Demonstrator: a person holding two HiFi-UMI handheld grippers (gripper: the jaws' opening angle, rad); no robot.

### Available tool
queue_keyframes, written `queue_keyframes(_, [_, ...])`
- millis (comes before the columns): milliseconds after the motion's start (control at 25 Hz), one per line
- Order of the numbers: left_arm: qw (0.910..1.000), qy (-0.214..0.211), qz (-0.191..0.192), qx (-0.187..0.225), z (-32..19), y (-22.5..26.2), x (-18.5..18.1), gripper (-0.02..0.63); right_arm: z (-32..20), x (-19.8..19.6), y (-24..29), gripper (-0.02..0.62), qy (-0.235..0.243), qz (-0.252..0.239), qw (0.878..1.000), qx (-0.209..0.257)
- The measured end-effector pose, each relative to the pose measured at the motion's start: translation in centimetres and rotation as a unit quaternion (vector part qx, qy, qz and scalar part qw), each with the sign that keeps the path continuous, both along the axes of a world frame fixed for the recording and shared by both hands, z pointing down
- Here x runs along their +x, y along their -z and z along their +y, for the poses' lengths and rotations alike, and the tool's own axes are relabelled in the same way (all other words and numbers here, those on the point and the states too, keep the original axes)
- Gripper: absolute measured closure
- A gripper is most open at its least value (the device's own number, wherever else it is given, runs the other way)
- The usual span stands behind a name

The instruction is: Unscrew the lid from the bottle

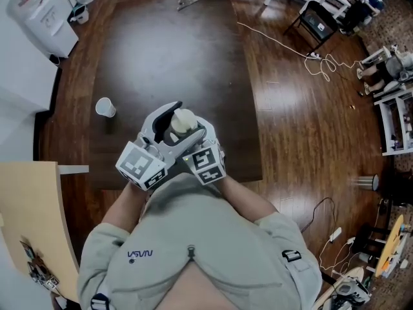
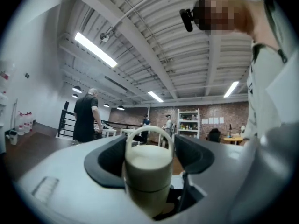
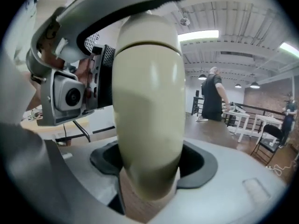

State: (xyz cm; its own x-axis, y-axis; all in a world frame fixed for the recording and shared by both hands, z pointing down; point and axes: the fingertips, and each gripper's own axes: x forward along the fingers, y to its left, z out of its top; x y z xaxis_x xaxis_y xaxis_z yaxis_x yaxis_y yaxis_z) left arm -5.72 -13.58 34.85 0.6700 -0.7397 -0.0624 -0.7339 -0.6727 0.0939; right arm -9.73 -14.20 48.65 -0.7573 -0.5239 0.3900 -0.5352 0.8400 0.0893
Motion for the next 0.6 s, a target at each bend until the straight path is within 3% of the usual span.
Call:
queue_keyframes(160, [0.9945, -0.097, 0.037, -0.014, 1.2, 2.0, -0.4, 0.233, 1.9, -0.7, 1.0, 0.291, 0.109, -0.025, 0.993, -0.049])
queue_keyframes(240, [0.9861, -0.149, 0.07, -0.025, 2.0, 2.6, -1.5, 0.224, 3.7, -1.1, 1.9, 0.291, 0.198, -0.043, 0.976, -0.081])
queue_keyframes(400, [0.9609, -0.256, 0.095, -0.043, 3.7, 3.8, -2.7, 0.224, 7.8, -1.0, 4.0, 0.291, 0.368, -0.05, 0.917, -0.146])
queue_keyframes(600, [0.9216, -0.37, 0.097, -0.065, 5.7, 4.0, -1.7, 0.219, 12.2, -0.2, 5.0, 0.291, 0.491, -0.031, 0.847, -0.201])
